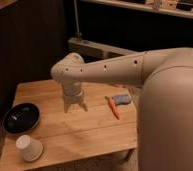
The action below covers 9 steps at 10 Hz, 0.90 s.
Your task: Push the ceramic bowl across the table
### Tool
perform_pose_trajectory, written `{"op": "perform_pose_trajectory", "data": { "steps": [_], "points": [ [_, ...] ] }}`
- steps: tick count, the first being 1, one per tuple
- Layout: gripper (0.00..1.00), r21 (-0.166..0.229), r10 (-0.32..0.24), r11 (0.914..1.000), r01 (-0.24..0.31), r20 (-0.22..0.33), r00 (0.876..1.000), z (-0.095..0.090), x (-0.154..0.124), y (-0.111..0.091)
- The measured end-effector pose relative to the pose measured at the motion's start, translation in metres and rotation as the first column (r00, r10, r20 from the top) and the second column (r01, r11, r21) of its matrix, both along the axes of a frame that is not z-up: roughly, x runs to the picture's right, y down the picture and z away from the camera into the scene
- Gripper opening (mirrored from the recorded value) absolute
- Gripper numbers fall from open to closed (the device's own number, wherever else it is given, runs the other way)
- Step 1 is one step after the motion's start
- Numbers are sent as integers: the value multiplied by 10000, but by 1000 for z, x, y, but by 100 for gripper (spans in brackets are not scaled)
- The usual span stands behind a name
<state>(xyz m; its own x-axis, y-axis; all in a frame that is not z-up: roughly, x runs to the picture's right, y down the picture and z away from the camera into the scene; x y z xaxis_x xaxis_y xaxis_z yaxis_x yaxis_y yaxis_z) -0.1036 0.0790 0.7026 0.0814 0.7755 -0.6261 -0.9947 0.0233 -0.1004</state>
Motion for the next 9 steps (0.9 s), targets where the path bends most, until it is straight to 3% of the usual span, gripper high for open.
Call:
{"op": "perform_pose_trajectory", "data": {
  "steps": [2,4,7,8,9],
  "points": [
    [63,432,151,9989,-185,778,9969,-8,-20,-36],
    [47,785,104,9967,-220,1454,9893,-14,-57,-67],
    [18,1174,236,9915,-566,2656,9638,-19,-128,-102],
    [6,1290,239,9893,-684,3190,9475,-22,-160,-111],
    [1,1393,196,9873,-763,3697,9289,-25,-189,-117]
  ]
}}
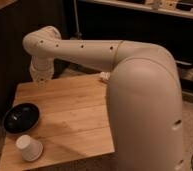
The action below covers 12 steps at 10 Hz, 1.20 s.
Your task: Push the ceramic bowl across the table
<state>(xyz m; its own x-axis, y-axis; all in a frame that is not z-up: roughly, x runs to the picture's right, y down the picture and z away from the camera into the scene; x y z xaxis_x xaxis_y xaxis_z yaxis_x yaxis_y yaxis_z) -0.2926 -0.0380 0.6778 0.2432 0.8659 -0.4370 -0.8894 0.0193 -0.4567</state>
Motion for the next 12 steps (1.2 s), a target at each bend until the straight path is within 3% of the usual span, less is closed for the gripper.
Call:
{"op": "perform_pose_trajectory", "data": {
  "steps": [2,5,8,9,12],
  "points": [
    [0,297,-112,9995,85,922,9957,-5,-52,-10],
    [0,781,-884,9942,737,2066,9744,-13,-126,-13],
    [3,1270,-2072,9761,1762,3014,9307,-14,-185,-7],
    [4,1345,-2490,9671,2161,3239,9127,-17,-201,1],
    [4,1381,-2558,9652,2220,3229,9112,-15,-201,-1]
  ]
}}
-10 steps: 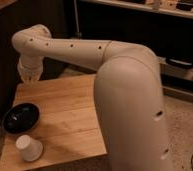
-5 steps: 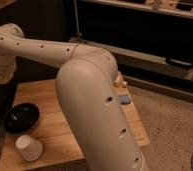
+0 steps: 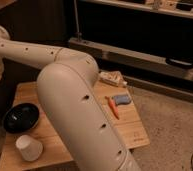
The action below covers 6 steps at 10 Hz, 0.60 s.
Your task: Push the ceramic bowl across the table
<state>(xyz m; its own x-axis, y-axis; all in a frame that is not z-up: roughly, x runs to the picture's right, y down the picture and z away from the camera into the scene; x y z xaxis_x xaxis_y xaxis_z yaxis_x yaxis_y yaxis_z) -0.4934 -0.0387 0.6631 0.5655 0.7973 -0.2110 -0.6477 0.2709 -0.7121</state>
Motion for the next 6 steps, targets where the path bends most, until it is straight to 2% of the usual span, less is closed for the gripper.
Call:
{"op": "perform_pose_trajectory", "data": {
  "steps": [3,6],
  "points": [
    [4,1,-16,10000,16,7,10000,0,-1,1],
    [4,122,23,9999,-27,370,9993,4,-4,-4]
  ]
}}
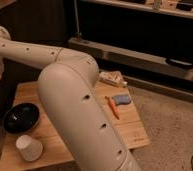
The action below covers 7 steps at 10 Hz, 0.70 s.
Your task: Push the ceramic bowl across the table
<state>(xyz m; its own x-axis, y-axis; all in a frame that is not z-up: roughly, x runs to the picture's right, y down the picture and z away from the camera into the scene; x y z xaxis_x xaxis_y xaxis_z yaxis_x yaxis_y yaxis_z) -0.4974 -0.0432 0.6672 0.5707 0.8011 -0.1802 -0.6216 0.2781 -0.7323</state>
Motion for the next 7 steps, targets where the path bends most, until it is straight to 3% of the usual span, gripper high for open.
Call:
{"op": "perform_pose_trajectory", "data": {
  "steps": [3,5,7],
  "points": [
    [0,543,-407,9979,356,951,9946,19,-43,-12],
    [0,1254,-1129,9878,922,1690,9791,32,-72,-19],
    [0,1505,-1535,9810,1227,2146,9646,45,-81,-20]
  ]
}}
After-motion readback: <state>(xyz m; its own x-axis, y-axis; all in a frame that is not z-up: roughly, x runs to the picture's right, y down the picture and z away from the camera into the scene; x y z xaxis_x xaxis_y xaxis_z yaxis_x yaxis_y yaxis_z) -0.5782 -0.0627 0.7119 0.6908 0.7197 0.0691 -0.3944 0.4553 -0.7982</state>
